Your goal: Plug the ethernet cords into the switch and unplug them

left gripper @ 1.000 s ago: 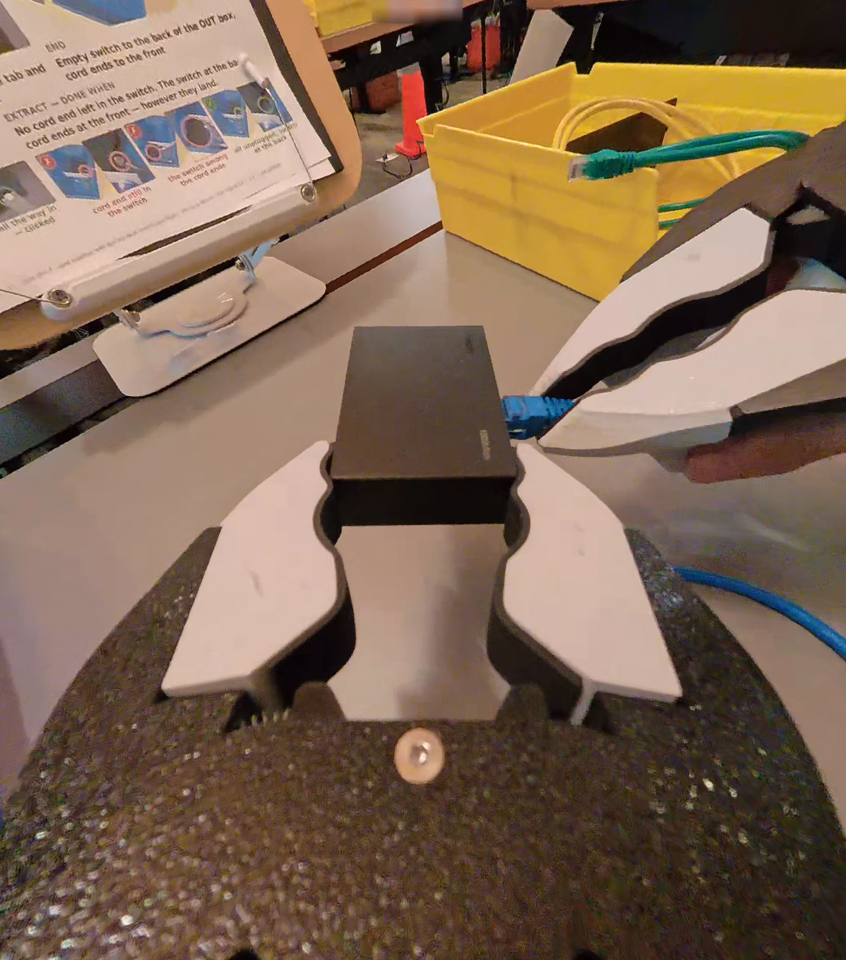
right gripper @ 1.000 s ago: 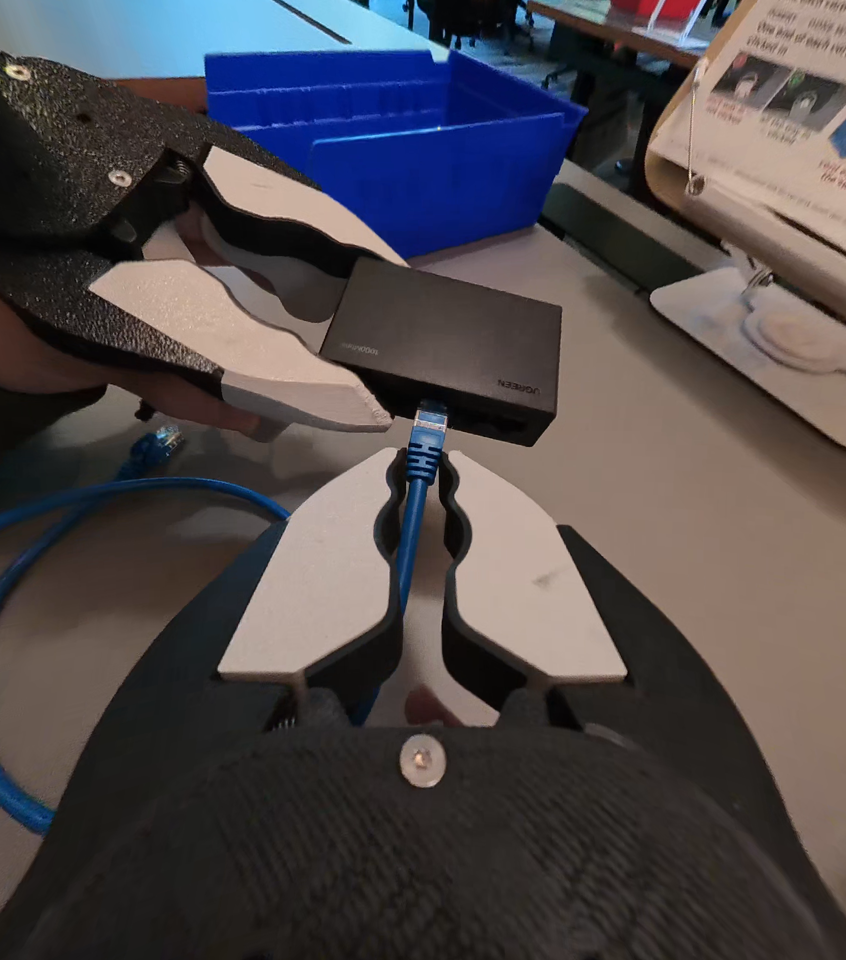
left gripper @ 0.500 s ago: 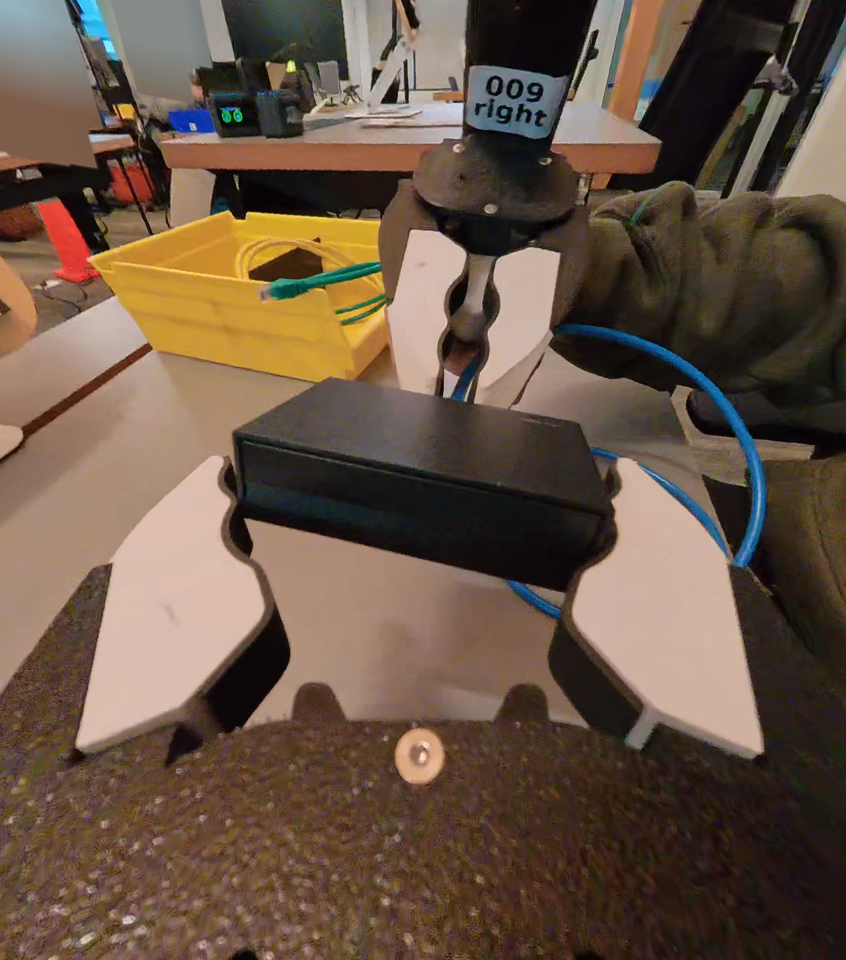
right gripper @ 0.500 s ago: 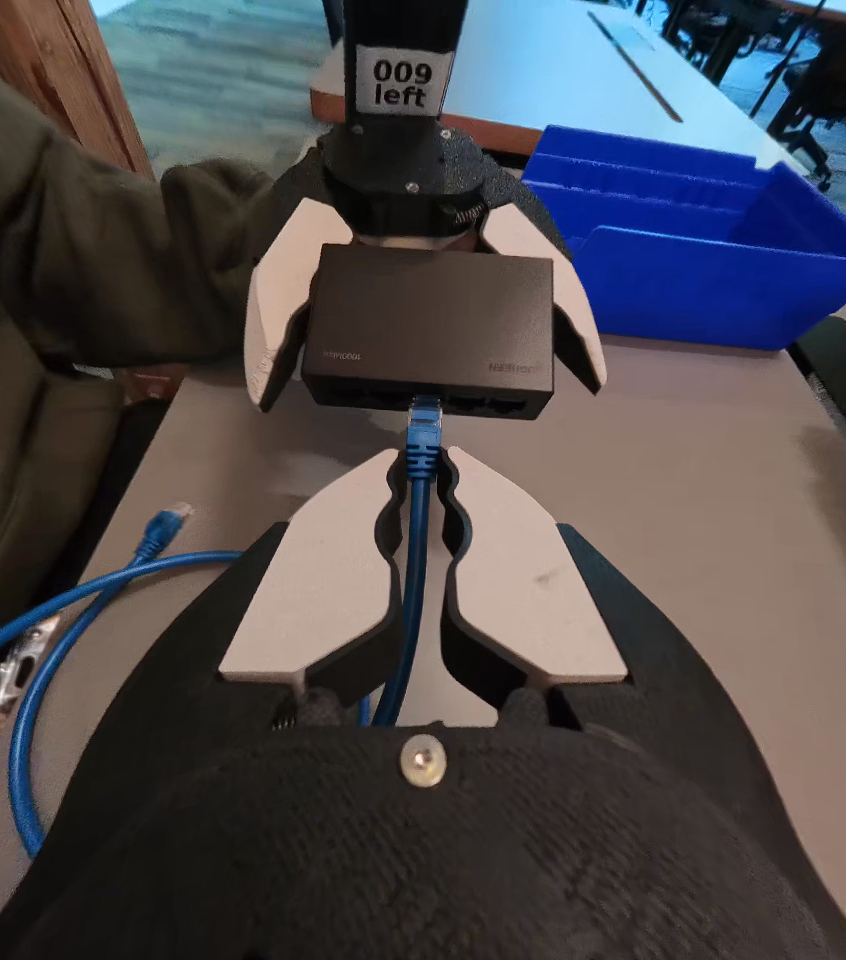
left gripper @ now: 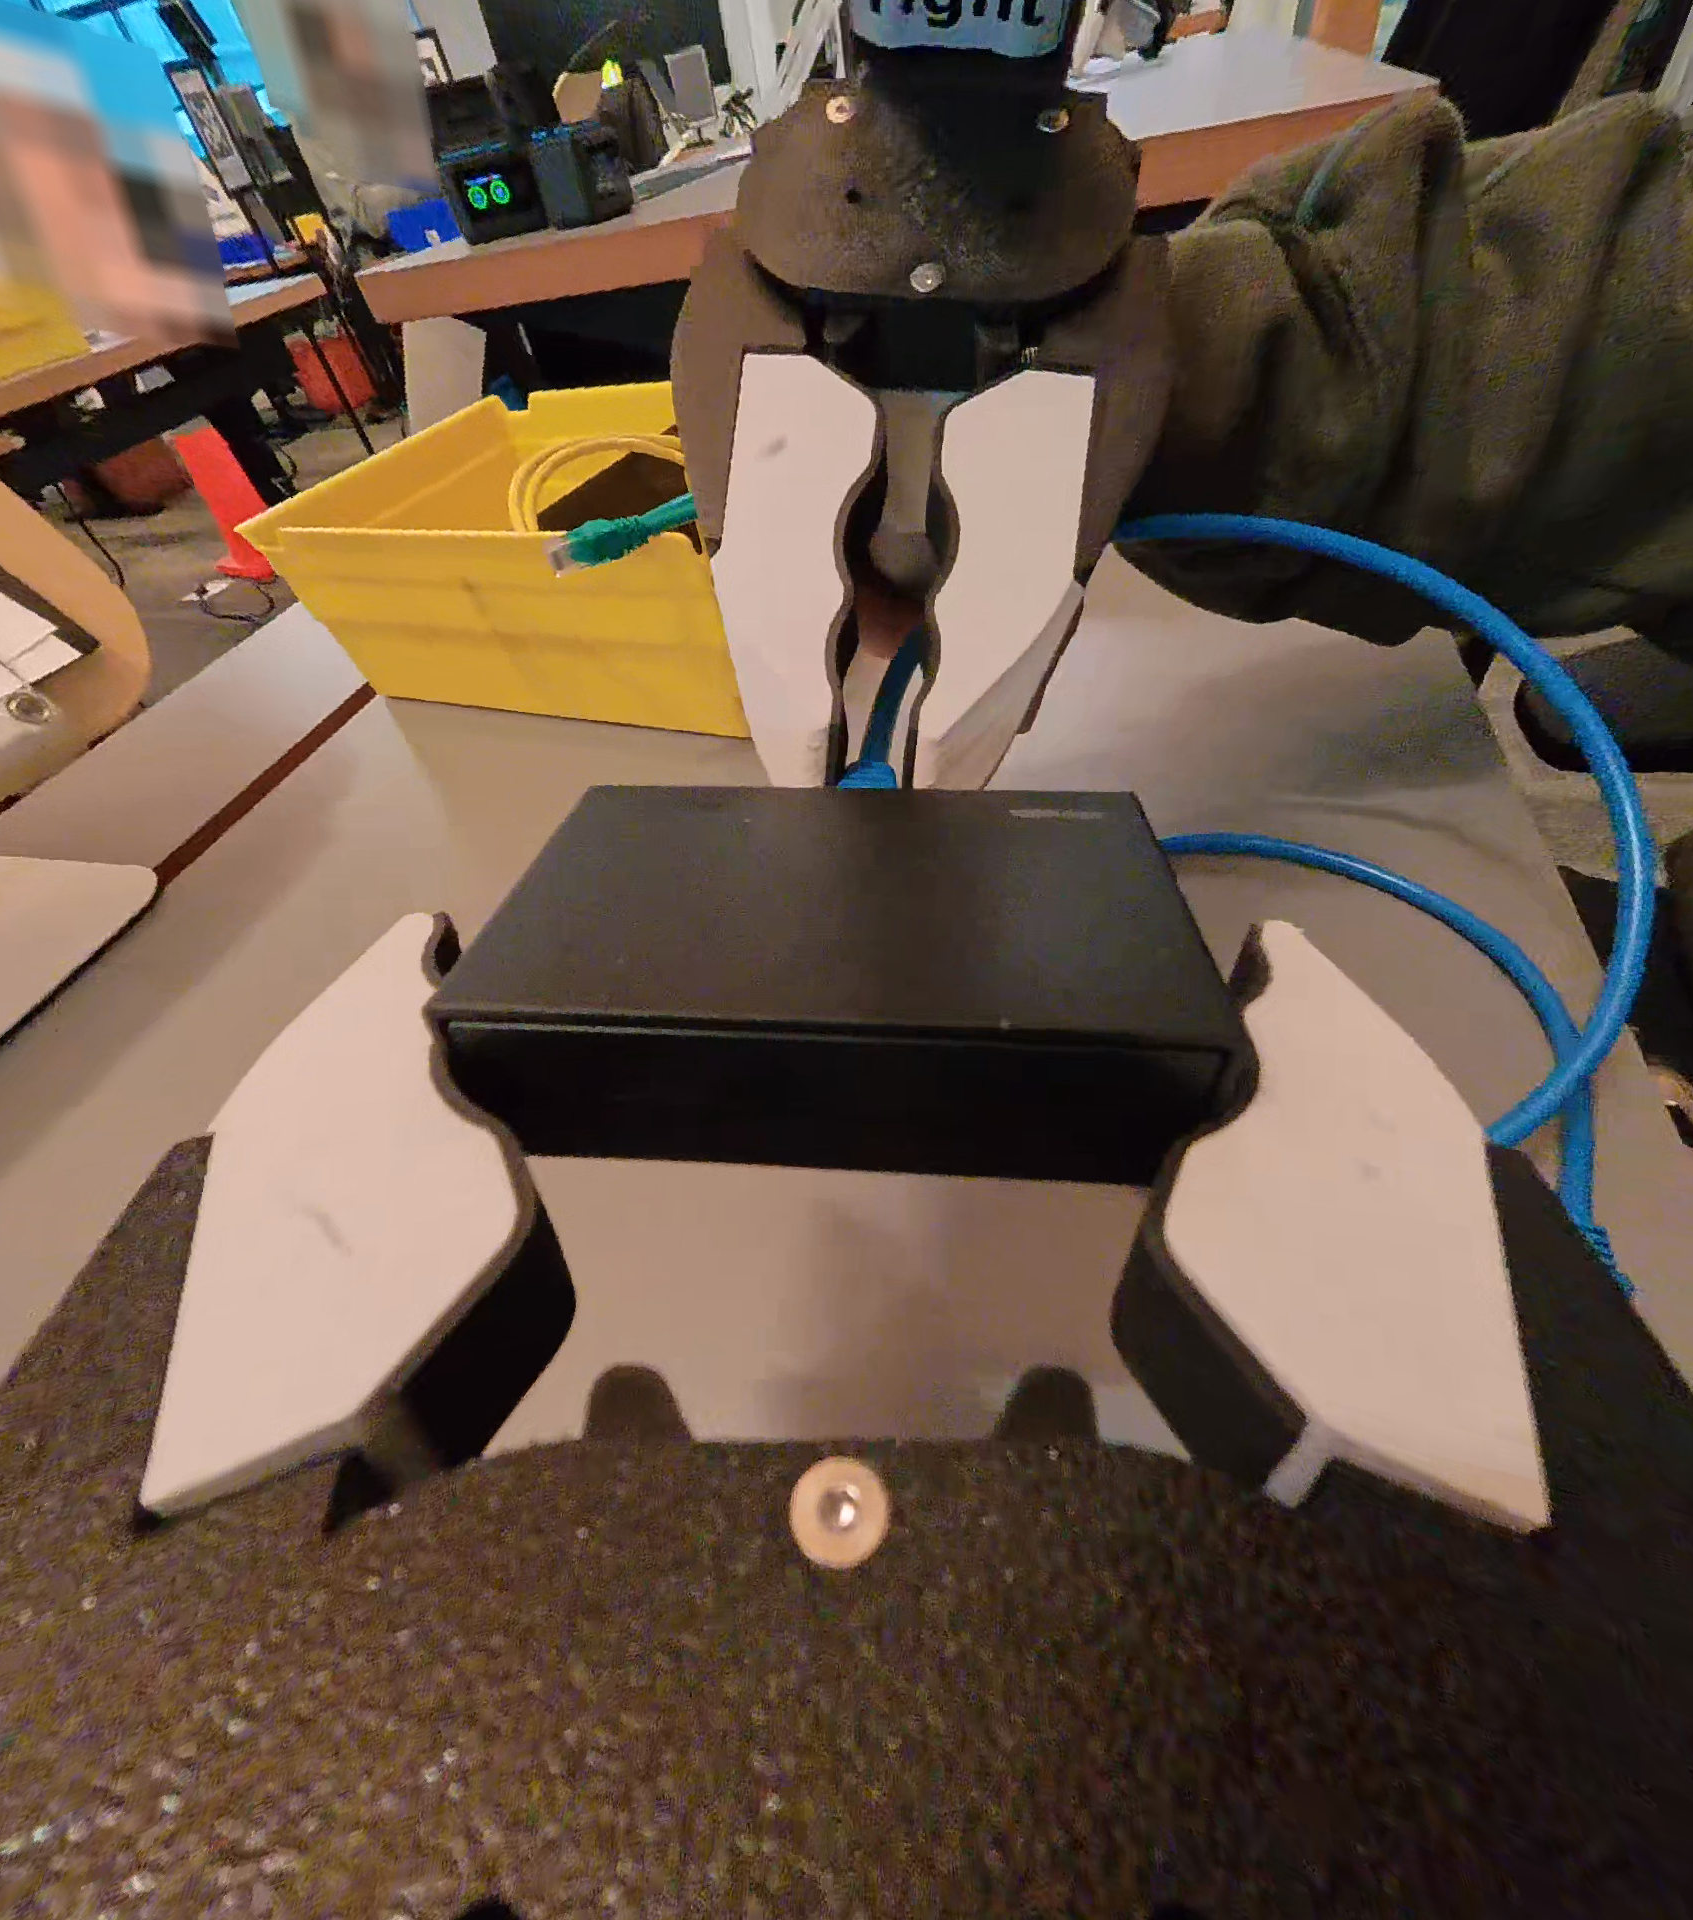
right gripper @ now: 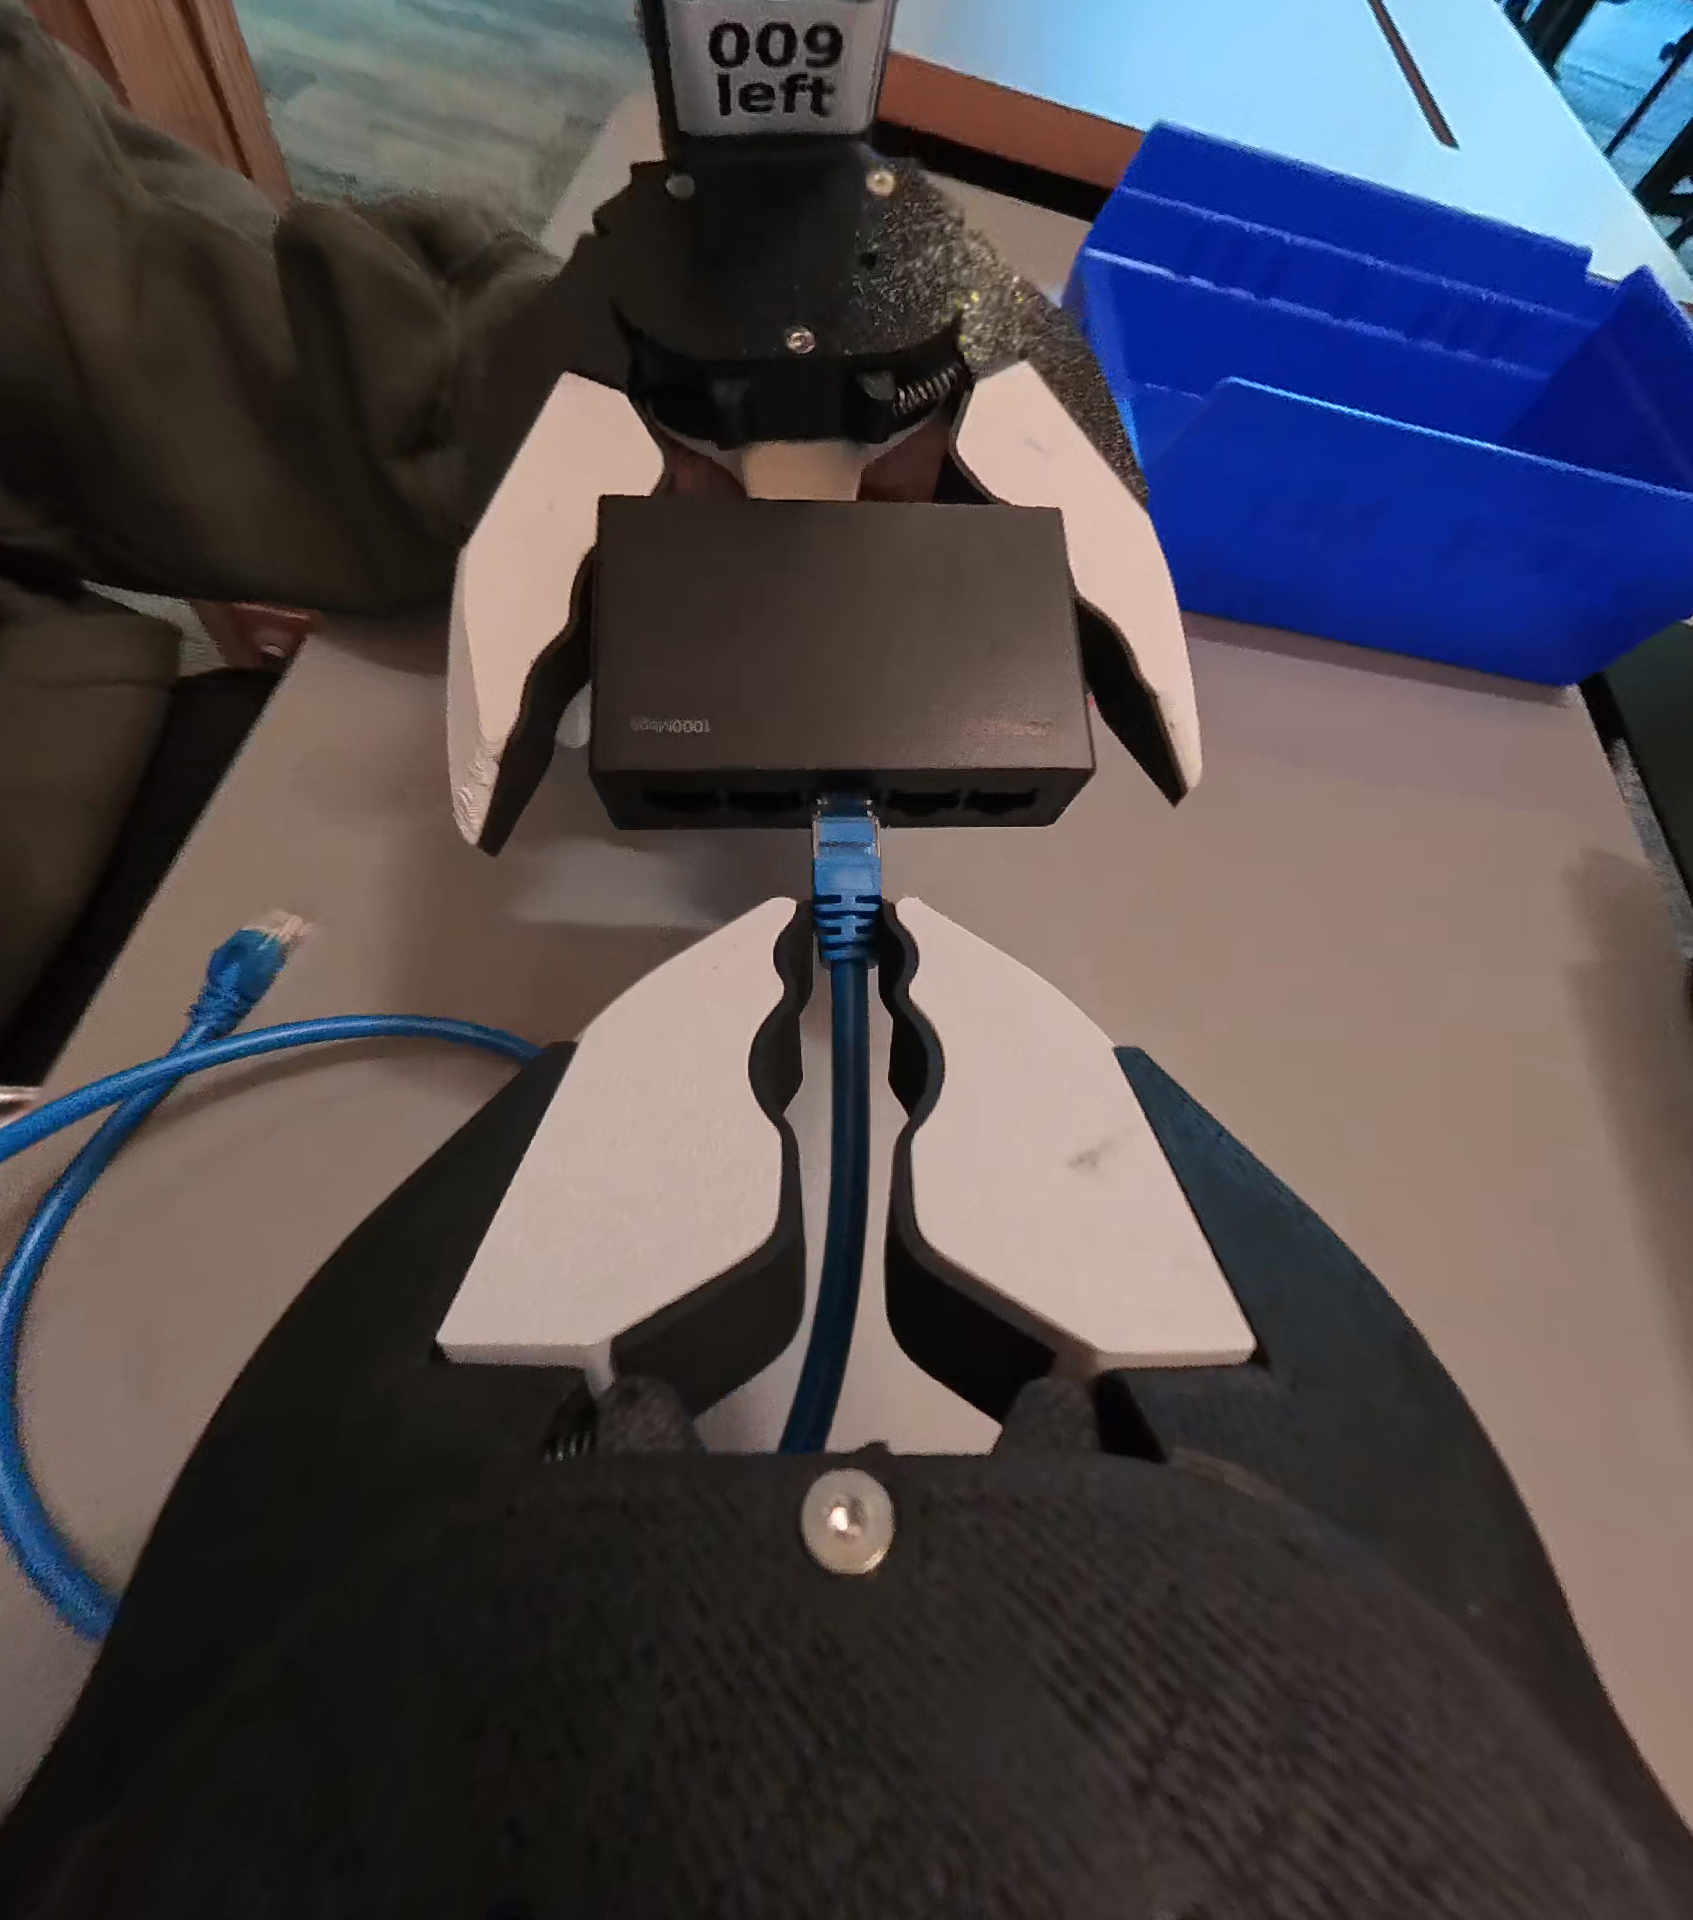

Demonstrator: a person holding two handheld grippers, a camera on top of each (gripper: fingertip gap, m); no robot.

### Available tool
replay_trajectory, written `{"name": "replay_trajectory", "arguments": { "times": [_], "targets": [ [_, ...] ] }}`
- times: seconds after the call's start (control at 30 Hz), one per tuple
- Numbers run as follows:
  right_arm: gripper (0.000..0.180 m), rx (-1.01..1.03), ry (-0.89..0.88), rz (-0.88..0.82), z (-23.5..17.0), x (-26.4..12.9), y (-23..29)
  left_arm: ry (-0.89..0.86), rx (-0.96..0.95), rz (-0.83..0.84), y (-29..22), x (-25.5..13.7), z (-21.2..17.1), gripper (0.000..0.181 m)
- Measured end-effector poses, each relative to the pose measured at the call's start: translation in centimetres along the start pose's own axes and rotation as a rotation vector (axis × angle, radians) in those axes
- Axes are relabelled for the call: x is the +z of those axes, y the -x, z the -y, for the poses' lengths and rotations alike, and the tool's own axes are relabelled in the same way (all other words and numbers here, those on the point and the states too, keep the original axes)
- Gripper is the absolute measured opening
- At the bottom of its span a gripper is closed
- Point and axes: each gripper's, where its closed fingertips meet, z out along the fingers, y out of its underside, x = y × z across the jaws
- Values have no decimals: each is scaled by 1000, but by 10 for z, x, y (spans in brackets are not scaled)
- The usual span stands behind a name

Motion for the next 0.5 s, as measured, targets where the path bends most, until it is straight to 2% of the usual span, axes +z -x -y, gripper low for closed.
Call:
{"name": "replay_trajectory", "arguments": {
  "times": [0.13,0.2,0.23,0.3,0.4,0.5],
  "targets": [
    [14,-44,20,-100,-4,4,-12,-63,-112,5,10,-1,-1,132],
    [30,-99,60,-199,-8,5,-20,-95,-168,13,16,-4,-1,131],
    [32,-147,90,-277,-10,3,-26,-114,-197,15,19,-6,0,131],
    [33,-260,155,-446,-9,-5,-33,-155,-259,17,25,-10,2,129],
    [33,-425,105,-607,13,-1,-20,-198,-343,5,30,-13,4,128],
    [28,-384,162,-670,-14,25,-21,-187,-390,-9,30,-7,-5,127]
  ]
}}
